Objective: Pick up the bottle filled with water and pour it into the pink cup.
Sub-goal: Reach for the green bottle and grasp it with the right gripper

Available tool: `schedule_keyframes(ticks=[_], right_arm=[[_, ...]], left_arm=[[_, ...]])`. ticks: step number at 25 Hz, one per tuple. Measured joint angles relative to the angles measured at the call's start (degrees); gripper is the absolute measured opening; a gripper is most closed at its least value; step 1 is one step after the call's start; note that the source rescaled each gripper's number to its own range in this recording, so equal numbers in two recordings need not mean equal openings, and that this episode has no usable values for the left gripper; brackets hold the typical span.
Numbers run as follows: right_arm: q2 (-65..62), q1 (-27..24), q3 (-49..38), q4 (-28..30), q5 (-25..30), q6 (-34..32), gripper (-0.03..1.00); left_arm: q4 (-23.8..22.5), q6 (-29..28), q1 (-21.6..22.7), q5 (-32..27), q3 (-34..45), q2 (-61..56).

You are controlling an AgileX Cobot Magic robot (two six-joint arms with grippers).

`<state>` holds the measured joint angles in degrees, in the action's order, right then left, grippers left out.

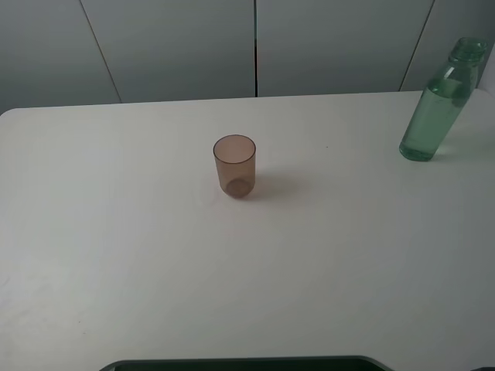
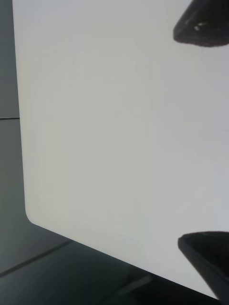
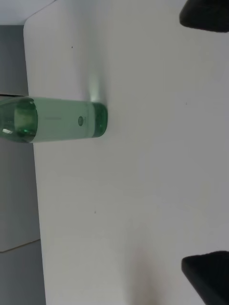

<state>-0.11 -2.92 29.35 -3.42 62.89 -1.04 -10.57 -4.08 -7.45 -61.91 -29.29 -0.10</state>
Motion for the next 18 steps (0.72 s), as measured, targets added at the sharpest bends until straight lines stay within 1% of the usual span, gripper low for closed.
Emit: schedule_keyframes(ticks=[7,10,12,14,18], right_arm=[[0.77,0.0,1.14,0.25,-0.49,-1.26,1.0],[4.81,0.0,2.43,0.37,-4.25,-1.35,1.0],[8.34,0.0,2.63,0.0,-9.12,-1.48,1.0],[11.55,0.0,2.63,-0.39,-16.05,-1.59,1.0],[18.11,0.0,2.62,-0.65,-32.69,-1.67,1.0]], left_arm=[[0.0,0.0,0.0,0.0,0.0,0.0],[0.0,0.0,0.0,0.0,0.0,0.0],[0.0,0.0,0.0,0.0,0.0,0.0],[0.0,0.0,0.0,0.0,0.0,0.0],[0.0,0.23,0.0,0.0,0.0,0.0]])
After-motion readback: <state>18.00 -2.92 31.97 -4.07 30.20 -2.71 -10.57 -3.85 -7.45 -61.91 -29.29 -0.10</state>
